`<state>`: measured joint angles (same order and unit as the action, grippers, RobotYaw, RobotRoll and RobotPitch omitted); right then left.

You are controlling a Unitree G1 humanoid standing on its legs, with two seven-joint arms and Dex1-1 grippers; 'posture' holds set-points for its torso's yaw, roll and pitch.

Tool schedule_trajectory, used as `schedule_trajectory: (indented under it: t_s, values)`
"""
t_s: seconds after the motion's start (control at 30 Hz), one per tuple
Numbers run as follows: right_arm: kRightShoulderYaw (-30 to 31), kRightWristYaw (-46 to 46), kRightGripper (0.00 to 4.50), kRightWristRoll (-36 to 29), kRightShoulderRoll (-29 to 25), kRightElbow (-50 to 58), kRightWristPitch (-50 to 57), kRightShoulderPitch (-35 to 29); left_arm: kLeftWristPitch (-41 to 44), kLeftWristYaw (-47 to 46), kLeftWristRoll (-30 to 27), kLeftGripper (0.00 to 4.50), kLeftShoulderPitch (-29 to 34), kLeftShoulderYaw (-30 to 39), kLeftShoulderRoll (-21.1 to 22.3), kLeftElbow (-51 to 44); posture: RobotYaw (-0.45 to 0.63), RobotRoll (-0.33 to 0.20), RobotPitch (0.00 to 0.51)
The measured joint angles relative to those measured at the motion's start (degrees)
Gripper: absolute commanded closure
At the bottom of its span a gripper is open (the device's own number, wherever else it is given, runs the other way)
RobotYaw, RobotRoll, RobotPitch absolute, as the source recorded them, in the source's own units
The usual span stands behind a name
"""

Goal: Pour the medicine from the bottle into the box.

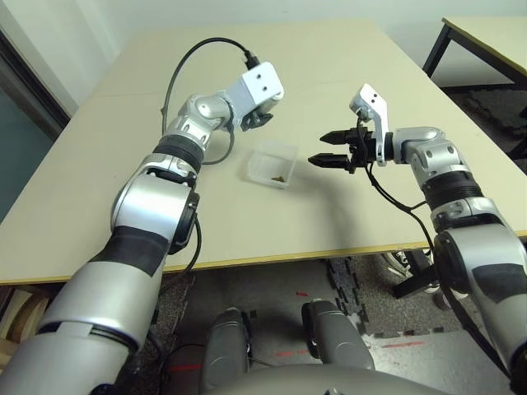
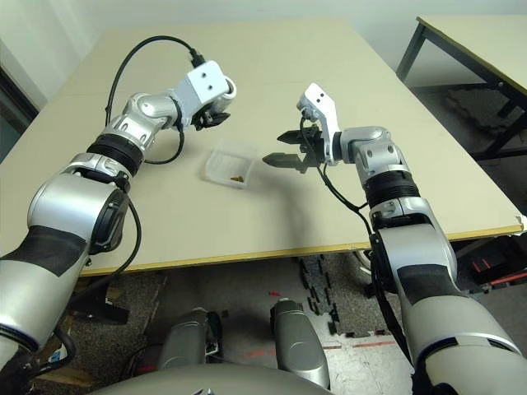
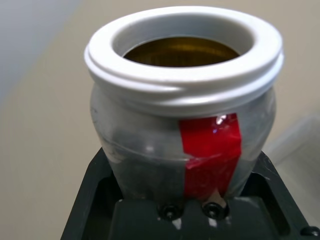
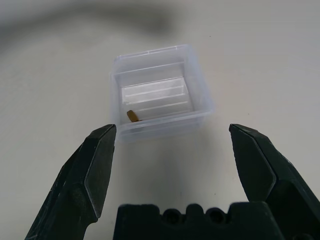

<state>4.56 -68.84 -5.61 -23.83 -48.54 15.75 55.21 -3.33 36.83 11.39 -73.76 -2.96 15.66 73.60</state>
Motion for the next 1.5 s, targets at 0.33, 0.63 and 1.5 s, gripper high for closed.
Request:
schedule_trajectory:
  t_s: [0.33,0.63,1.5]
  values:
    - [0.4,0.0,0.0,0.9,0.1,-1.3,-2.3,0.1,4.9,-3.3,-6.2,1.73,3.5,5.9,1.1,-3.9,-0.2,0.0,0.033]
    - [0.6,0.1,0.0,2.0,0.4,-2.8,-3.9,0.2,5.4,-13.7,-10.4,1.73,14.8,11.2,1.5,-9.4,-0.2,0.0,0.033]
    - [1.1,0.0,0.0,3.0,1.5,-4.9,-5.6,1.5,-3.1,-18.9,-14.0,1.73,27.1,14.0,4.1,-10.4,-0.19,0.0,0.058]
